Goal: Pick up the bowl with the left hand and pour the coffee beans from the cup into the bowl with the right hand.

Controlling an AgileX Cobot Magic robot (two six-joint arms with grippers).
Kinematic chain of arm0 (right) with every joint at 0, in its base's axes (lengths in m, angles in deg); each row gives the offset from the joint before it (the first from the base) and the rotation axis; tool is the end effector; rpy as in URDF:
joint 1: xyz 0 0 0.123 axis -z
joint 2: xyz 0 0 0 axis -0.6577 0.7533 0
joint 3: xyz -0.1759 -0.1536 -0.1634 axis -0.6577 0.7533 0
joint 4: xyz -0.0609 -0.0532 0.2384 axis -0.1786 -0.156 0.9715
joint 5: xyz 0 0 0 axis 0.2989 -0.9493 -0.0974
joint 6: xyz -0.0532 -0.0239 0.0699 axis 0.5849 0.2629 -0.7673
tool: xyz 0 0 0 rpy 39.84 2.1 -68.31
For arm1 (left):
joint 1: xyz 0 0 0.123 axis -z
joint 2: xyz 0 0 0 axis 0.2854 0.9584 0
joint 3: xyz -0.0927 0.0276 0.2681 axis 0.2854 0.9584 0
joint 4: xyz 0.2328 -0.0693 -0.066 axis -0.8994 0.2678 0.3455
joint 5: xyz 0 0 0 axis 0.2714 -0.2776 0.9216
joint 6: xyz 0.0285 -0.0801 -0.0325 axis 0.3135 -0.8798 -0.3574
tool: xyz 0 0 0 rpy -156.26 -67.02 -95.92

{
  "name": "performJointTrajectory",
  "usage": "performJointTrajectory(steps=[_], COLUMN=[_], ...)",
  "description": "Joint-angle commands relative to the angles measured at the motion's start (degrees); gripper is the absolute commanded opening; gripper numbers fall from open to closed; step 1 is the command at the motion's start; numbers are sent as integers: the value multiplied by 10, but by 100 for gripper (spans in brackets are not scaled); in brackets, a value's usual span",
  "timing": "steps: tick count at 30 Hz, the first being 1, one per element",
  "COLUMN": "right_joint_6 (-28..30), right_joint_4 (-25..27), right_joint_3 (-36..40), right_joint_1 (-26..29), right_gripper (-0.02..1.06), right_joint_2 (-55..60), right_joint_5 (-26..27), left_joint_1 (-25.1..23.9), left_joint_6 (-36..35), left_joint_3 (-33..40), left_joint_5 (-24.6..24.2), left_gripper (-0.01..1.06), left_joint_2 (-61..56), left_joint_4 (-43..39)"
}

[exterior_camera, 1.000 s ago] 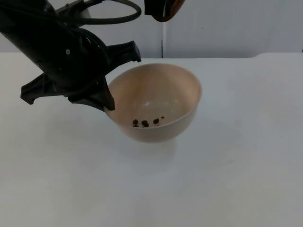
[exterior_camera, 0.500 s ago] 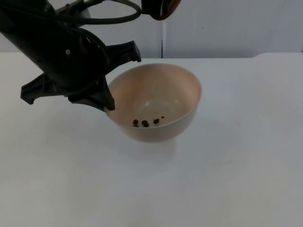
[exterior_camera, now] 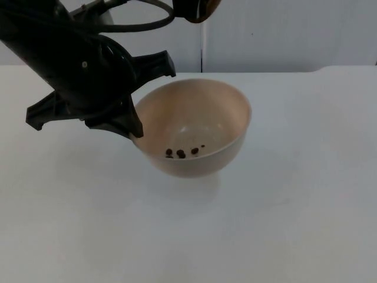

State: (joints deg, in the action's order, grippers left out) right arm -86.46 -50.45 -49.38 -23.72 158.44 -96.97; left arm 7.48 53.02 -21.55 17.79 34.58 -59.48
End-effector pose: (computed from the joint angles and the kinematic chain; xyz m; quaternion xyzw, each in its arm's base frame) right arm 0.2608 0.3612 0.3340 -0.5252 0.6029 -0.4383 0.4106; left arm 0.2978 -0.1509 0.1990 -0.0700 0.9682 -0.1864 0.1516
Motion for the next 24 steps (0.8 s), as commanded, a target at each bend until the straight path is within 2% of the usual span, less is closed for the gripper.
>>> performJointTrajectory(steps=[1, 24], right_joint_6=[-4, -17], right_joint_4=[-19, -49], right_joint_3=[-1, -1], right_joint_1=[-4, -5], right_gripper=[0, 0], right_joint_2=[-5, -5], right_joint_5=[0, 0], left_joint_1=[-2, -2], left_joint_6=[-3, -3], left_joint_3=[1, 1], left_joint_5=[1, 1], left_gripper=[0, 0], left_joint_2=[-4, -4], left_joint_4=[9, 10])
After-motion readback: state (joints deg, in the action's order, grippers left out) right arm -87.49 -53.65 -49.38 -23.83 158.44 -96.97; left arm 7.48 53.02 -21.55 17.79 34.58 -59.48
